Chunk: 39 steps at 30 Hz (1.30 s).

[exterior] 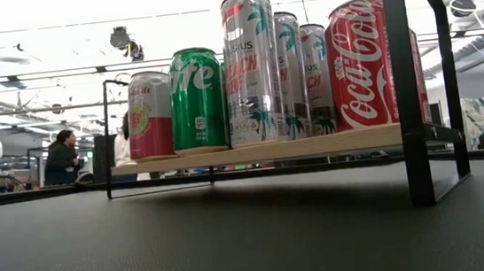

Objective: Place canned beverage on shelf
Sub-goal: Put the red soda can aligned with the other red soda cans

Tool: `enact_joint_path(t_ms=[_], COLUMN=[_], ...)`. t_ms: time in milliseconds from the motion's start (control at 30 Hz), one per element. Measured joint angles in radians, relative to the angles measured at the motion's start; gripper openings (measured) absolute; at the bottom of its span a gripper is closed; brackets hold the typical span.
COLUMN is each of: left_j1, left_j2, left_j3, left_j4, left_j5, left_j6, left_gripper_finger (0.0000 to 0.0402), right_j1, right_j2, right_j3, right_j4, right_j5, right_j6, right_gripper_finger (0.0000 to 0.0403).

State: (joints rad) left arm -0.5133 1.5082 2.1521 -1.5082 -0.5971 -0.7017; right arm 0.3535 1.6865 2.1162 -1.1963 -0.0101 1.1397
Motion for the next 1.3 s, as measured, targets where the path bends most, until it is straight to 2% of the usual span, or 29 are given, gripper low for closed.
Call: enact_joint_path(t_ms=[267,533,1300], left_j1=[0.001,0.002,0.002], left_j2=[0.000,0.000,0.000], left_j3=[0.000,0.000,0.000], left_j4=[0.001,0.002,-0.005], left_j5=[-0.016,-0.022,-0.035], left_j6=[0.000,0.000,0.011], left_gripper_finger=[0.0398,0.0398,0.0398], right_j1=[0.008,0.021,0.035], right_j2=[0.061,0.133,0.261], right_j3=[0.000,0.000,0.000], right_j4=[-0.045,-0.161,-0.240], right_j5=[0.009,0.013,0.066], right_j6=[-0.053,-0.022,0.024], right_gripper_finger=[0.0279,0.0279,0.0279])
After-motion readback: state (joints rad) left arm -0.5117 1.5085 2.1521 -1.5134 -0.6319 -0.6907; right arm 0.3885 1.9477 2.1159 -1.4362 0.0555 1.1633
